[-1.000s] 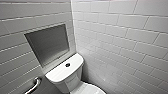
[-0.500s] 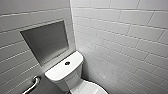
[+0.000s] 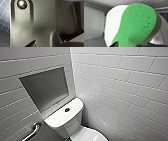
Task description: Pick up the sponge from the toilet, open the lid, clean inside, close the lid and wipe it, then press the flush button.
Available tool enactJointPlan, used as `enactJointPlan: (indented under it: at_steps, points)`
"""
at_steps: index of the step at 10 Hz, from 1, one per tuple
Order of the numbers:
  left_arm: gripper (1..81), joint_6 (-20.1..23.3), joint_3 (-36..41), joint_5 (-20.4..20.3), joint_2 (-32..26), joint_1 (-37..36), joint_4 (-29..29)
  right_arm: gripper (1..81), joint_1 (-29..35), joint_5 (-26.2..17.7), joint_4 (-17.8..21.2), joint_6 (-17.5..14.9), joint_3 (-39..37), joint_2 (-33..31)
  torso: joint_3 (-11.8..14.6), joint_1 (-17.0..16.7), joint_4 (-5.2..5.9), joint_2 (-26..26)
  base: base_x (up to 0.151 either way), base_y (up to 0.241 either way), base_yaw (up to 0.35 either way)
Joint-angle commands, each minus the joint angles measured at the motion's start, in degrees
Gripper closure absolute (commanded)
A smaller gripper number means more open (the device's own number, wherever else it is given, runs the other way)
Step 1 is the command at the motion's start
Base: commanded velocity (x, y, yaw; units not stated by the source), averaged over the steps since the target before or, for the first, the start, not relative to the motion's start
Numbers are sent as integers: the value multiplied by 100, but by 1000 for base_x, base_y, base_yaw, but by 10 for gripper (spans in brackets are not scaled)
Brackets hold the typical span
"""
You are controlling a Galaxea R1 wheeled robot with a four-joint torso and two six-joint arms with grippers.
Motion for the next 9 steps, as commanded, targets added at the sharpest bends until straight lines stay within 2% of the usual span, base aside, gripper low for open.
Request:
enactJointPlan:
  at_steps: [1,2,4,9]
  points:
    - [10,32,-3,379,-12,-74,-43,10,641,-117,449,10,-121,145,0,0,0,0,0,0,0]
    - [10,32,-3,370,-12,-74,-43,10,650,-309,527,10,-261,311,0,0,0,0,0,0,0]
    - [10,32,-12,353,-4,-74,-34,10,598,-380,765,10,-648,592,0,0,0,0,0,0,0]
    - [10,32,-12,353,-12,-74,-43,10,650,-486,801,10,-1176,953,0,0,0,0,0,0,0]
